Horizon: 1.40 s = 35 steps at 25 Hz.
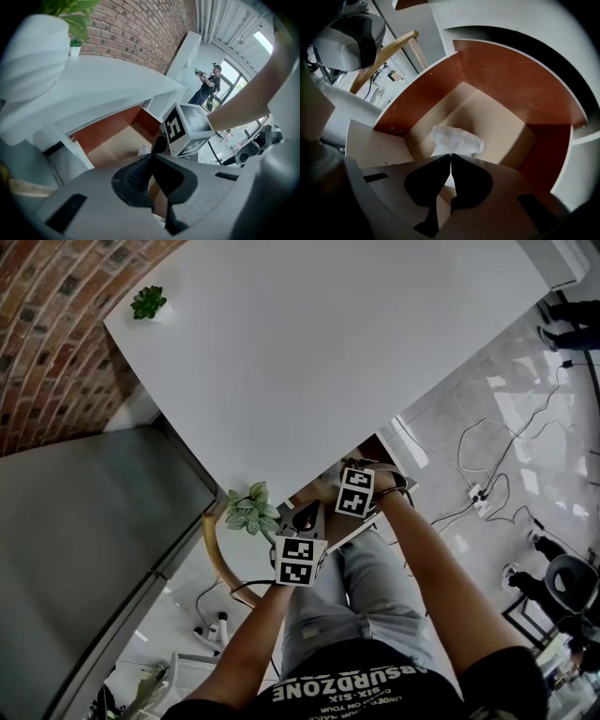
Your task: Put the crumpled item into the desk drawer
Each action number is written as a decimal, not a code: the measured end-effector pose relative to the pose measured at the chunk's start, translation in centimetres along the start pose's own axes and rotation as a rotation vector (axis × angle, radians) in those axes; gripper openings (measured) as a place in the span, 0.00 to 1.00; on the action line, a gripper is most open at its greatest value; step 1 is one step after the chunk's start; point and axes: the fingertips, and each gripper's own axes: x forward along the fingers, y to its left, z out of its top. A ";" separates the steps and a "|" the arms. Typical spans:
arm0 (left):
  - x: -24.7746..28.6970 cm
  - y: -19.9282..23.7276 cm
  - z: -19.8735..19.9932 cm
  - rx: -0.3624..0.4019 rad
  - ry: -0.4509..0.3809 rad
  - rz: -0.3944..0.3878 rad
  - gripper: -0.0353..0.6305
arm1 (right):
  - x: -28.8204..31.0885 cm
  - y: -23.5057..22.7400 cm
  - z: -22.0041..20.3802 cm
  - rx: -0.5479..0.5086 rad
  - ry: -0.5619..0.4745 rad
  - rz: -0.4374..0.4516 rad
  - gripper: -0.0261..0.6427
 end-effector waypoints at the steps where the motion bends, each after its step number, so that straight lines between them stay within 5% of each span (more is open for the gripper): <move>1: 0.1 0.0 0.0 -0.002 0.002 0.001 0.06 | 0.2 -0.1 -0.1 -0.001 0.005 0.001 0.04; 35: 0.8 1.2 -0.4 -0.034 0.010 0.023 0.06 | 1.5 -0.4 -0.2 0.008 0.052 -0.011 0.12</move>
